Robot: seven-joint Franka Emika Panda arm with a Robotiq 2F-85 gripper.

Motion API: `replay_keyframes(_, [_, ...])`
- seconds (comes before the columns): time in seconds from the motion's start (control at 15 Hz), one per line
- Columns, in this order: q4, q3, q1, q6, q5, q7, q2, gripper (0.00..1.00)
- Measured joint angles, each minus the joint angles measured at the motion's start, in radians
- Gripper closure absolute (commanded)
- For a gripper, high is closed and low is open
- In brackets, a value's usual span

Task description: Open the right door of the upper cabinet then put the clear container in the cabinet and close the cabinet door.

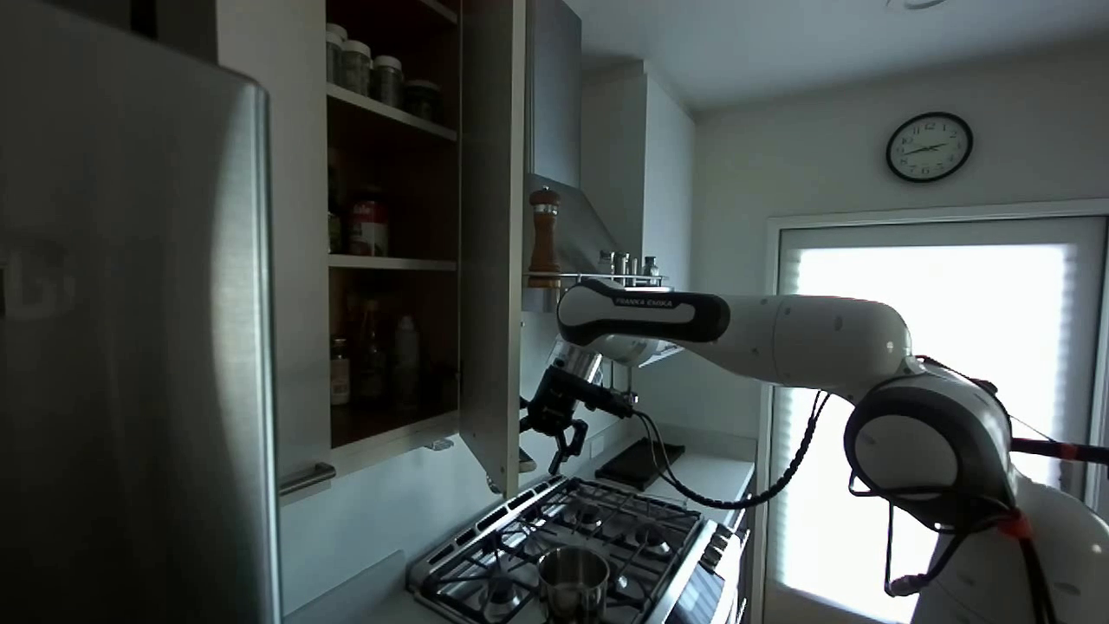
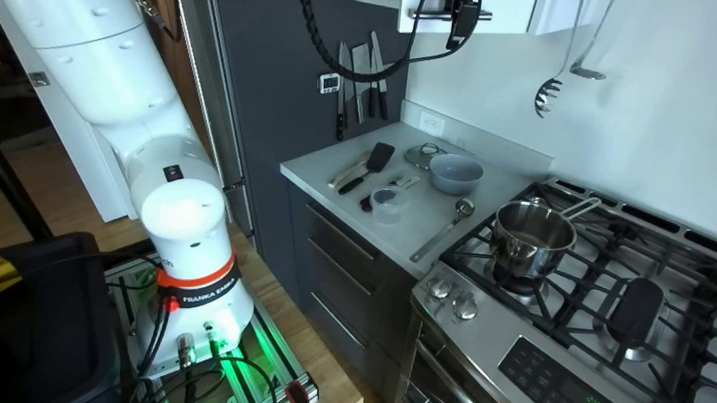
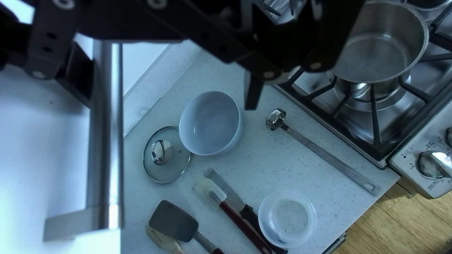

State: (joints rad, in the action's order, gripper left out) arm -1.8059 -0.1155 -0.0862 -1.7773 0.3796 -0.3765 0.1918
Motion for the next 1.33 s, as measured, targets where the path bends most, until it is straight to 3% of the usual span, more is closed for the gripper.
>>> replay_keyframes(0.73, [0.027, -0.049, -0.024, 0.056, 0.036, 0.113, -0.004, 0.0])
replay_keyframes(1.33, [0.054, -0.07, -0.047, -0.027, 0.079, 0.161, 0.006, 0.0])
